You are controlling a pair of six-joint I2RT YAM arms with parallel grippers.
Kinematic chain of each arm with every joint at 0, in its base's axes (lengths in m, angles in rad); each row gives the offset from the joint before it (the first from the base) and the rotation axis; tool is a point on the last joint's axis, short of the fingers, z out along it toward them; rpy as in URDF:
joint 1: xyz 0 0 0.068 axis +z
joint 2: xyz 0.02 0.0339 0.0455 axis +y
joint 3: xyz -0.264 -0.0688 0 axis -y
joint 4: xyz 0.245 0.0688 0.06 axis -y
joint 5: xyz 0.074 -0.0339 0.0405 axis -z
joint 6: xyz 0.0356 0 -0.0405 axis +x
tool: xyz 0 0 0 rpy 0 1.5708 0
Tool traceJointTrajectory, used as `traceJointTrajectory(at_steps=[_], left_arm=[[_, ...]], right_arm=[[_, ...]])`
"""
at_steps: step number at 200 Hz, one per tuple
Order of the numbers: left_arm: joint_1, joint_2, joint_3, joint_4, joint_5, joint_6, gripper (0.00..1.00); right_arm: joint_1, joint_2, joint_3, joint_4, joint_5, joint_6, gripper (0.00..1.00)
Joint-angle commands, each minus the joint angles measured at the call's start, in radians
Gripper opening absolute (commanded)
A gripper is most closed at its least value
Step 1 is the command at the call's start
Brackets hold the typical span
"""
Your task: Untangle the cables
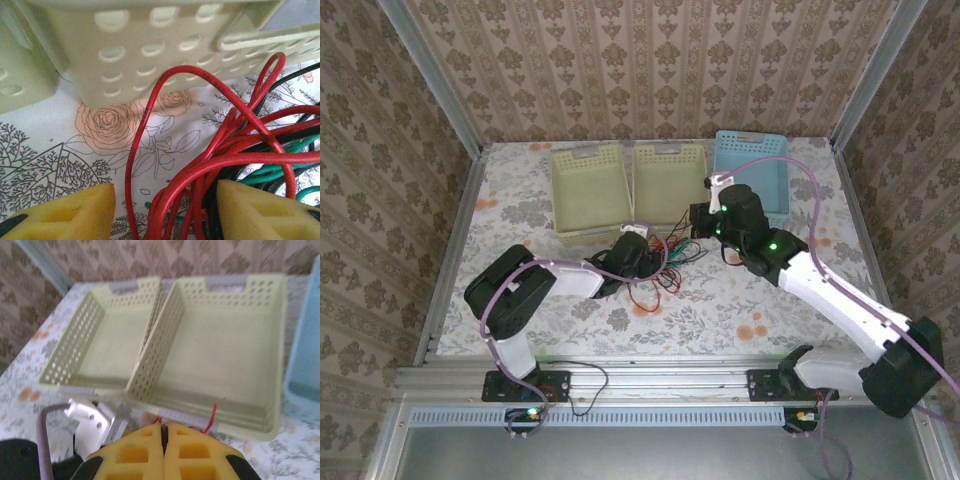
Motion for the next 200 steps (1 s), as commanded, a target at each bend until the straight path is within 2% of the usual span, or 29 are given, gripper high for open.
traceJointTrajectory(at_steps=[1,33,62,82,113,147,200], left_arm=[[0.002,0.034,-0.013,-0.125,-0.064,-0.008,0.56],[0.002,0.043,-0.016,-0.128,-0.076,-0.012,0.61],[0.001,0.046,-0.013,-0.135,-0.080,-0.006,0.61],[0.002,0.049,-0.013,-0.142,-0.081,-0.005,0.57],[0.001,0.048,-0.020,-0.152,-0.089,-0.003,0.58],[-0.002,0.043,-0.029,-0.167,-0.095,0.011,0.66],[-0.011,0.037,-0.054,-0.209,-0.131,0.011,0.67]], right_arm=[[-0.036,-0.093,0.021,0.088,0.093,-0.018,0.00],[-0.091,-0.152,0.124,0.054,0.085,-0.096,0.00],[-0.174,-0.204,0.187,0.083,0.067,-0.103,0.00],[-0.234,-0.233,0.219,0.122,0.031,-0.096,0.00],[-0.297,-0.250,0.278,0.159,0.008,-0.108,0.00],[-0.359,-0.228,0.360,0.193,-0.031,-0.126,0.00],[-0.461,-0.165,0.531,0.266,-0.171,-0.123,0.00]])
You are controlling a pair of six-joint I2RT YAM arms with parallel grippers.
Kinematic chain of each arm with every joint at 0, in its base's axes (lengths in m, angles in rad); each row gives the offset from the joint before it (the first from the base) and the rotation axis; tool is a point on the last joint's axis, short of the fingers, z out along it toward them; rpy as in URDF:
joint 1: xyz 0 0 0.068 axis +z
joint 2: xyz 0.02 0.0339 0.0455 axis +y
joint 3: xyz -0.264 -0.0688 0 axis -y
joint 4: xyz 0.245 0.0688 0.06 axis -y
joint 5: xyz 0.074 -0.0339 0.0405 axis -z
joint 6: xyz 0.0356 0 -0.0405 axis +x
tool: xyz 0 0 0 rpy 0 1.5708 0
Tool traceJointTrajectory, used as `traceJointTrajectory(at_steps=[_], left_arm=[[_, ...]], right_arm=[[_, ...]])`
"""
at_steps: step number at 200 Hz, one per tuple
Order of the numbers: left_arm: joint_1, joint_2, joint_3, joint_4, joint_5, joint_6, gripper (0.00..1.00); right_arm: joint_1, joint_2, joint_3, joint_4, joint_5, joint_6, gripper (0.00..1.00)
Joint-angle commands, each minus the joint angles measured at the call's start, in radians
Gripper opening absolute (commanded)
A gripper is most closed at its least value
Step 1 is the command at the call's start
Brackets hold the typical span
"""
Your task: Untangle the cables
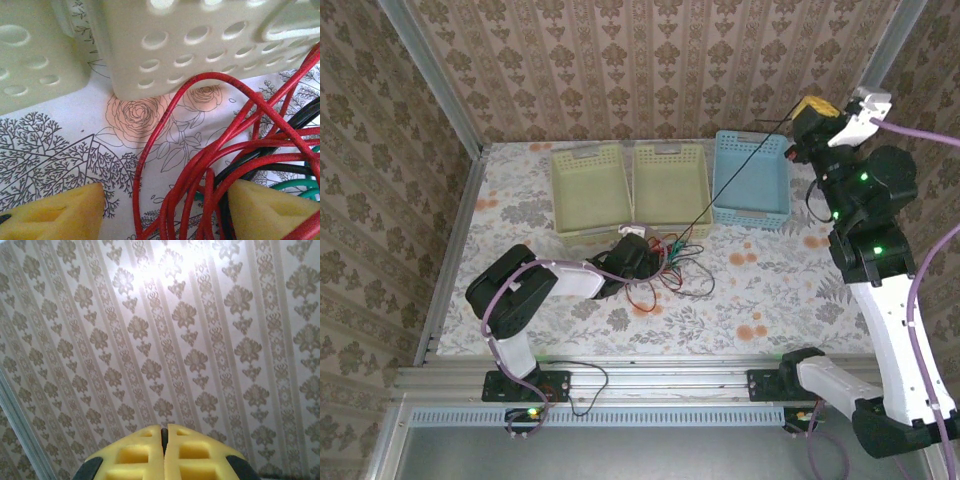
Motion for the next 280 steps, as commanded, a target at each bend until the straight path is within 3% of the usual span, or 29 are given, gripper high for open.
traceJointTrajectory(at_steps=[1,54,69,96,113,145,175,203,218,241,252,280], left_arm=[[-0.004,0.029,-0.052,-0.179,-0.055,0.018,0.67],[-0.012,0.051,-0.053,-0.269,-0.130,-0.027,0.62],[-0.012,0.059,-0.056,-0.270,-0.129,-0.028,0.55],[-0.012,0.070,-0.062,-0.273,-0.127,-0.030,0.26],[-0.013,0.071,-0.066,-0.282,-0.135,-0.041,0.21],[-0.012,0.060,-0.074,-0.346,-0.181,-0.091,0.24],[-0.012,0.053,-0.084,-0.425,-0.245,-0.173,0.31],[-0.007,0.059,-0.089,-0.485,-0.283,-0.230,0.51],[-0.003,0.064,-0.095,-0.495,-0.283,-0.248,0.60],[0.006,0.068,-0.109,-0.491,-0.274,-0.263,0.60],[0.009,0.067,-0.113,-0.477,-0.266,-0.256,0.51],[-0.003,0.063,-0.120,-0.393,-0.222,-0.179,0.23]], right_arm=[[-0.046,-0.004,0.109,0.164,-0.059,-0.017,0.00],[-0.088,-0.026,0.168,0.256,0.048,-0.074,0.00],[-0.097,-0.028,0.175,0.250,0.067,-0.079,0.00],[-0.110,-0.034,0.180,0.219,0.110,-0.064,0.00],[-0.122,-0.043,0.178,0.197,0.191,-0.047,0.00],[-0.148,-0.088,0.125,0.222,0.411,-0.010,0.00],[-0.193,-0.109,0.116,0.189,0.532,0.019,0.00],[-0.235,-0.117,0.116,0.147,0.547,0.068,0.00],[-0.256,-0.114,0.123,0.118,0.534,0.091,0.00],[-0.286,-0.100,0.143,0.069,0.477,0.138,0.00],[-0.299,-0.085,0.156,0.059,0.381,0.141,0.00],[-0.303,0.029,0.290,-0.059,-0.081,0.149,0.00]])
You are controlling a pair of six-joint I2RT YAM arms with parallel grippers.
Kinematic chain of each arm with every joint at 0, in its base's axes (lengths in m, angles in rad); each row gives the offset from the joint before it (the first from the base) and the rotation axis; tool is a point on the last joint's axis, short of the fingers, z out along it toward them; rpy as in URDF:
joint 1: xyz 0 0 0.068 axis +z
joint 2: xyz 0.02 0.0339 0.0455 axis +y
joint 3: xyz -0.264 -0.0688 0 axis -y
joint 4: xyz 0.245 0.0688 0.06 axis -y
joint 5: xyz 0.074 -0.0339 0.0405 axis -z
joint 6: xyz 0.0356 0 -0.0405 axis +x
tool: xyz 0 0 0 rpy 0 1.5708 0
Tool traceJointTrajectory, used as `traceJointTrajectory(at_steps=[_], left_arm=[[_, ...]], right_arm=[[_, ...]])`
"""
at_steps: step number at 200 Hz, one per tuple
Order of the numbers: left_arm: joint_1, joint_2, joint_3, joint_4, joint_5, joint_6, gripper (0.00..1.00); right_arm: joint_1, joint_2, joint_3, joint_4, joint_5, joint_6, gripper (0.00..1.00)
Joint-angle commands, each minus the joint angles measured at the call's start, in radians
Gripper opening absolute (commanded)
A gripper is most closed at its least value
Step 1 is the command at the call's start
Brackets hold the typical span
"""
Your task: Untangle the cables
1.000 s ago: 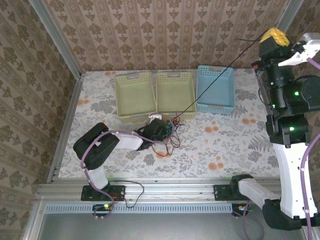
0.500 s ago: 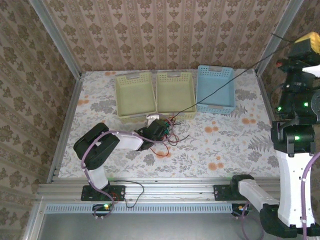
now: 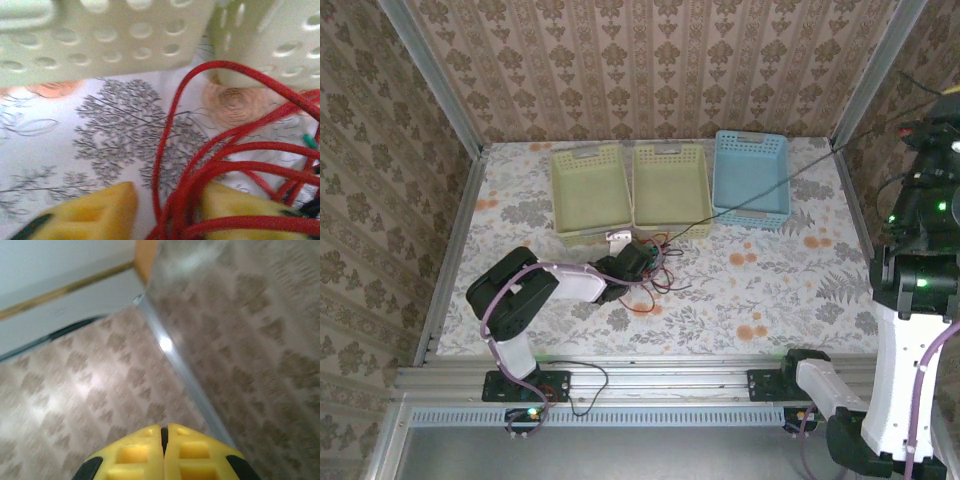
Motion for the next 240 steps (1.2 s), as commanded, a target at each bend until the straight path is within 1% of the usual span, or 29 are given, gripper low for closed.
traceJointTrajectory(at_steps=[1,9,16,21,28,39,46,49,58,68,79,92,103,112,125,154,168,190,208,223,240], left_arm=[[0.024,0.067,-0.095,-0.259,0.028,0.030,0.22],[0.014,0.064,-0.095,-0.229,0.042,0.062,0.15],[0.006,0.061,-0.092,-0.208,0.056,0.090,0.08],[0.000,0.058,-0.090,-0.193,0.068,0.110,0.04],[-0.010,0.052,-0.086,-0.173,0.085,0.141,0.00],[-0.023,0.039,-0.080,-0.149,0.109,0.180,0.00],[-0.029,0.025,-0.081,-0.128,0.128,0.205,0.00],[-0.031,0.018,-0.082,-0.119,0.136,0.214,0.00],[-0.038,-0.001,-0.088,-0.093,0.157,0.236,0.00],[-0.039,-0.021,-0.099,-0.062,0.184,0.259,0.00],[-0.039,-0.043,-0.116,-0.031,0.206,0.279,0.00],[-0.038,-0.061,-0.132,-0.007,0.224,0.290,0.00],[-0.036,-0.069,-0.139,0.000,0.228,0.290,0.00],[-0.037,-0.071,-0.139,-0.004,0.225,0.285,0.00],[-0.038,-0.071,-0.133,-0.018,0.218,0.279,0.00],[-0.042,-0.080,-0.133,-0.038,0.192,0.264,0.00],[-0.043,-0.092,-0.145,-0.025,0.189,0.263,0.00],[-0.043,-0.114,-0.166,-0.007,0.178,0.256,0.00],[-0.041,-0.127,-0.180,0.000,0.168,0.246,0.00],[-0.038,-0.132,-0.187,0.001,0.166,0.240,0.00],[-0.035,-0.132,-0.186,-0.003,0.165,0.239,0.00]], right_arm=[[-0.005,0.084,0.117,-0.084,-0.398,0.043,0.00],[0.000,0.123,0.145,-0.107,-0.510,0.087,0.00],[0.015,0.155,0.157,-0.119,-0.584,0.118,0.00],[0.038,0.172,0.160,-0.130,-0.613,0.129,0.00],[0.087,0.193,0.161,-0.156,-0.612,0.120,0.00],[0.194,0.215,0.152,-0.210,-0.529,0.047,0.00],[0.269,0.227,0.142,-0.241,-0.433,-0.009,0.00],[0.304,0.233,0.136,-0.247,-0.370,-0.026,0.00],[0.371,0.249,0.110,-0.262,-0.273,-0.043,0.00],[0.410,0.269,0.063,-0.253,-0.182,-0.016,0.00],[0.436,0.286,-0.014,-0.225,-0.098,0.065,0.00],[0.459,0.300,-0.133,-0.142,-0.070,0.157,0.00],[0.486,0.326,-0.223,-0.040,-0.059,0.187,0.00],[0.502,0.358,-0.269,0.018,-0.062,0.192,0.00],[0.515,0.414,-0.282,0.051,-0.084,0.191,0.00],[0.529,0.559,-0.208,0.061,-0.261,0.155,0.00],[0.550,0.590,-0.173,0.074,-0.337,0.113,0.00],[0.593,0.599,-0.124,0.095,-0.428,0.019,0.00],[0.637,0.586,-0.087,0.101,-0.442,-0.068,0.00],[0.675,0.571,-0.067,0.106,-0.411,-0.141,0.00],[0.686,0.573,-0.047,0.097,-0.389,-0.164,0.00]])
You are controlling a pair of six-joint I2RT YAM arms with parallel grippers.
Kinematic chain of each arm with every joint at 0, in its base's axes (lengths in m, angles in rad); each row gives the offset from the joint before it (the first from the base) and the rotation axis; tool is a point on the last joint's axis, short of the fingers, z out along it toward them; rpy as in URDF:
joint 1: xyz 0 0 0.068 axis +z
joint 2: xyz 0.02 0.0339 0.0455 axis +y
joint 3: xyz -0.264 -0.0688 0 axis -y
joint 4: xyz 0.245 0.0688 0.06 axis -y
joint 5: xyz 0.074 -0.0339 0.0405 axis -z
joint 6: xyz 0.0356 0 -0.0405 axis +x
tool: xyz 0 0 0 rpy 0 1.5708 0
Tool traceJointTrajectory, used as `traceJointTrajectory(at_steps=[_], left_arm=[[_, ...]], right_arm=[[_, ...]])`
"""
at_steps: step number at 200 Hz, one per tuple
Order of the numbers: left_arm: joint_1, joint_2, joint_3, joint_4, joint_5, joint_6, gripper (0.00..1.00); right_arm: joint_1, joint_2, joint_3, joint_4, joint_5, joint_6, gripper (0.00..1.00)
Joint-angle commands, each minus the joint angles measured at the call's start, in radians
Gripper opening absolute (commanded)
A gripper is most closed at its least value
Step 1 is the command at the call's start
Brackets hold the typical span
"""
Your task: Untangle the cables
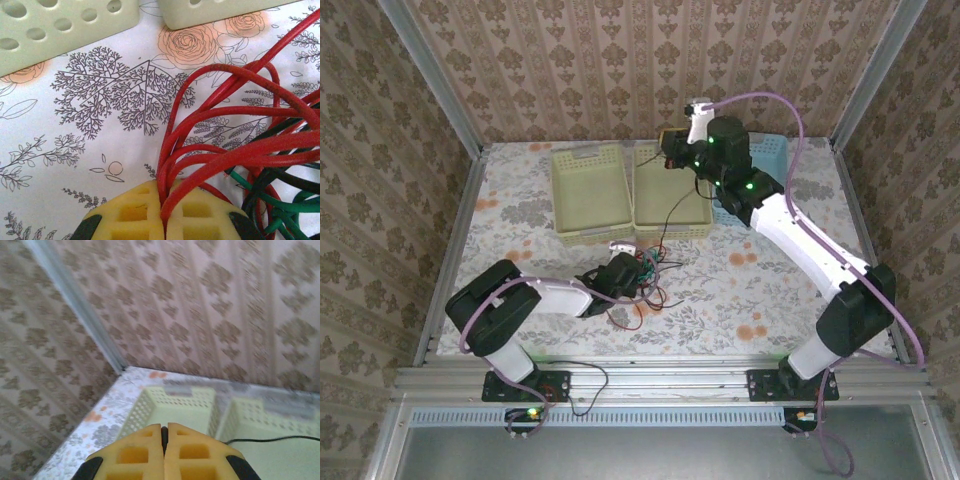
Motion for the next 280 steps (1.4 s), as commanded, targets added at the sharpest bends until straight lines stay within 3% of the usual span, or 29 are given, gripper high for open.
traceJointTrajectory(at_steps=[1,45,105,113,125,141,168,215,250,280], left_arm=[[-0.004,0.005,-0.035,-0.106,0.037,-0.014,0.00],[-0.006,0.013,-0.018,-0.138,0.017,-0.022,0.00],[-0.009,-0.007,-0.018,-0.159,-0.005,-0.036,0.00],[-0.010,-0.009,-0.018,-0.159,-0.007,-0.036,0.00],[-0.010,-0.009,-0.017,-0.159,-0.008,-0.037,0.00],[-0.010,-0.009,-0.015,-0.162,-0.009,-0.036,0.00],[-0.011,-0.001,-0.006,-0.172,-0.015,-0.038,0.00],[-0.012,0.015,0.011,-0.185,-0.012,-0.033,0.00],[-0.013,0.019,0.010,-0.179,-0.008,-0.032,0.00],[-0.015,0.009,0.005,-0.172,0.002,-0.022,0.00]], right_arm=[[0.020,-0.029,0.045,0.034,-0.006,-0.107,0.00],[-0.030,0.064,0.006,-0.005,0.060,0.017,0.00],[-0.127,0.269,-0.062,-0.077,-0.107,0.208,0.00],[-0.126,0.284,-0.059,-0.104,-0.114,0.205,0.07],[-0.125,0.294,-0.061,-0.145,-0.115,0.205,0.33],[-0.126,0.286,-0.069,-0.201,-0.076,0.211,0.54],[-0.124,0.222,-0.138,-0.224,-0.022,0.219,0.66],[-0.121,0.105,-0.240,-0.297,0.028,0.195,0.66],[-0.098,0.056,-0.322,-0.309,-0.136,0.183,0.59],[-0.072,0.066,-0.389,-0.250,-0.275,0.220,0.46]])
